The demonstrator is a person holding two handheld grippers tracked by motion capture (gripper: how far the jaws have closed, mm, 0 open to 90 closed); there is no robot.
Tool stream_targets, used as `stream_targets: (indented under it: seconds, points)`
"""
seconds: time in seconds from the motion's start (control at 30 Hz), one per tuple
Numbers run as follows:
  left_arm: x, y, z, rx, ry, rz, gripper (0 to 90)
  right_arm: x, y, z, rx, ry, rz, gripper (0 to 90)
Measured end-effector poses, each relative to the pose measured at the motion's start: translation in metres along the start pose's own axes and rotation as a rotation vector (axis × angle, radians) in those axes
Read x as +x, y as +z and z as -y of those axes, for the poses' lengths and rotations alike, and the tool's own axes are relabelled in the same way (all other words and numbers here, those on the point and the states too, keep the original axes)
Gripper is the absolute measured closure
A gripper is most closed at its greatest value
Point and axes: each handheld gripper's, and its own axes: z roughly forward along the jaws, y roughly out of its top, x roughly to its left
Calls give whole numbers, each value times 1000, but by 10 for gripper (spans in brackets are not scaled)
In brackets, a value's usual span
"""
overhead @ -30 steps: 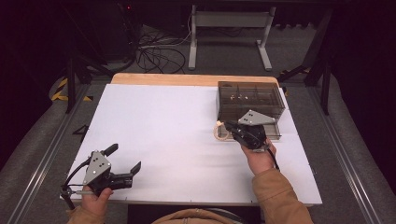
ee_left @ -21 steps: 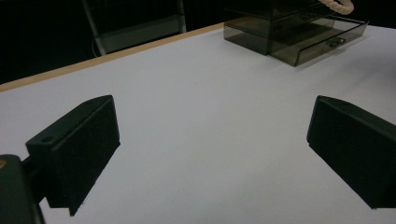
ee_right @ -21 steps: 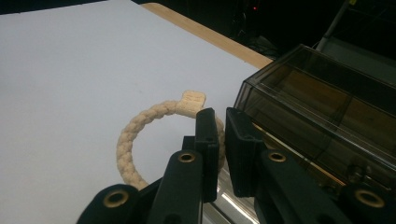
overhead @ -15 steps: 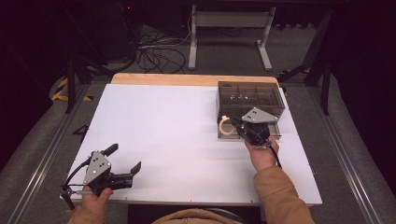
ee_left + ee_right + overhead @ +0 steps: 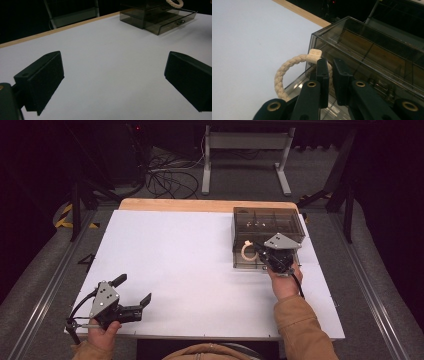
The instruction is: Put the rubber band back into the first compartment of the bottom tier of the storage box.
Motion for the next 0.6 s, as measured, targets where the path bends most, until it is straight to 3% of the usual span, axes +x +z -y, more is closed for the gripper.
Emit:
stream_targets:
  seconds: [0.3,0.6]
  points:
    - [0,0,0,1,-1,1,30,-8,10,7,-1,20,-4,841]
    - [0,0,0,0,-2,2,30,-10,20,12,-4,-6,-10,841]
